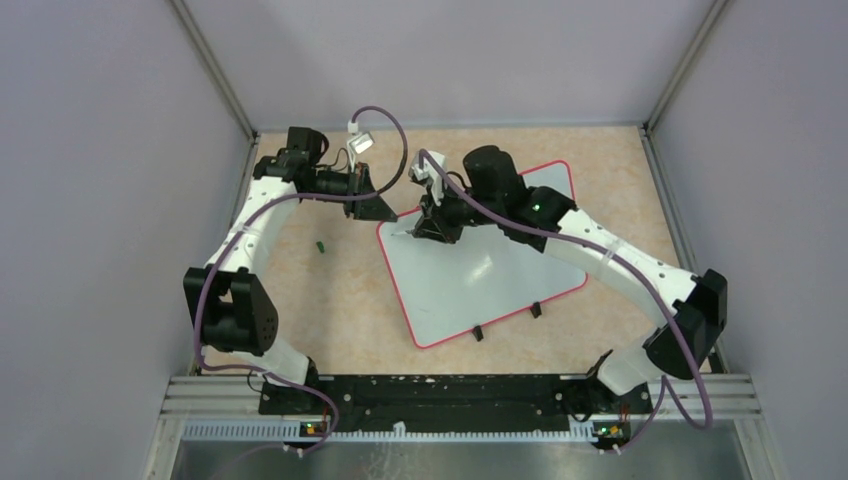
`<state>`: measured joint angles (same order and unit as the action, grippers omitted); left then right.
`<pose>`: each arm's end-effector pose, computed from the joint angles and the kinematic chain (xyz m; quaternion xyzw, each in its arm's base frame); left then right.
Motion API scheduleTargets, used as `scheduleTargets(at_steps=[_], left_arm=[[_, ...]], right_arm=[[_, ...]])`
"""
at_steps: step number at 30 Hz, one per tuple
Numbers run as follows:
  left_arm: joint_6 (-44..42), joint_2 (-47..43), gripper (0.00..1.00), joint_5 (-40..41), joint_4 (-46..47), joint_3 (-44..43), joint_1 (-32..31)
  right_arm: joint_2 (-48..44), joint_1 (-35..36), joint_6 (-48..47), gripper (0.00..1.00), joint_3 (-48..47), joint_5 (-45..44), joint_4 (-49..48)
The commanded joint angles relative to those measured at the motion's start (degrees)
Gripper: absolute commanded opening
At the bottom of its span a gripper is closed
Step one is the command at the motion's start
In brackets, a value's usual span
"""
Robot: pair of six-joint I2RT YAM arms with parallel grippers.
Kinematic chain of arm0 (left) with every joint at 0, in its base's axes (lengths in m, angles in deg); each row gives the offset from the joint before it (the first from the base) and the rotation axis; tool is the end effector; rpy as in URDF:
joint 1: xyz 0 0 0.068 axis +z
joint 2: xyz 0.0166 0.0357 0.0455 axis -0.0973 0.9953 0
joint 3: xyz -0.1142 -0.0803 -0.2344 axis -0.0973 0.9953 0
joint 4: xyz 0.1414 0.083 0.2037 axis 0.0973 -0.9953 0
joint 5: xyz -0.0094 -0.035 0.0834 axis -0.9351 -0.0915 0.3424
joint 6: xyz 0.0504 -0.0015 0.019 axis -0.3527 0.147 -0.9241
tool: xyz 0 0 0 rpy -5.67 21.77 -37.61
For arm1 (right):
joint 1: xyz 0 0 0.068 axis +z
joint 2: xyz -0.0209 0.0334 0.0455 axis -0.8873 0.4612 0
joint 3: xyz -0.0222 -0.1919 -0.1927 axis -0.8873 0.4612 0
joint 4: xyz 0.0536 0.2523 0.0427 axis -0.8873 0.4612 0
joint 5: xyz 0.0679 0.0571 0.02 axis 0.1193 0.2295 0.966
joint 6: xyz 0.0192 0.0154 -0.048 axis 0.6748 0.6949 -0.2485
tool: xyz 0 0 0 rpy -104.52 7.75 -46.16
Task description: Write a sentence on the whiteboard
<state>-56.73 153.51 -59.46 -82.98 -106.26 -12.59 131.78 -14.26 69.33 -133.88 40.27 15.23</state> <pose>0.3112 -0.0718 0.3316 0.3051 0.7459 -0.5342 0.2554 0.2137 0.2615 0.3781 -0.4927 0.6873 0.3398 0.4116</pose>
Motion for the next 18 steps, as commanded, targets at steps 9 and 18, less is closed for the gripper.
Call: scheduleTargets(at_steps=[9, 18], left_arm=[[-0.4, 0.6, 0.04, -3.1, 0.6, 0.0, -0.3], [-0.4, 0.7, 0.00, -3.2, 0.6, -0.1, -0.3]], right_arm=[[2.4, 1.0, 0.8, 0.00, -5.7, 1.2, -2.2], [3.1, 1.0, 0.6, 0.00, -6.0, 0.0, -2.2]])
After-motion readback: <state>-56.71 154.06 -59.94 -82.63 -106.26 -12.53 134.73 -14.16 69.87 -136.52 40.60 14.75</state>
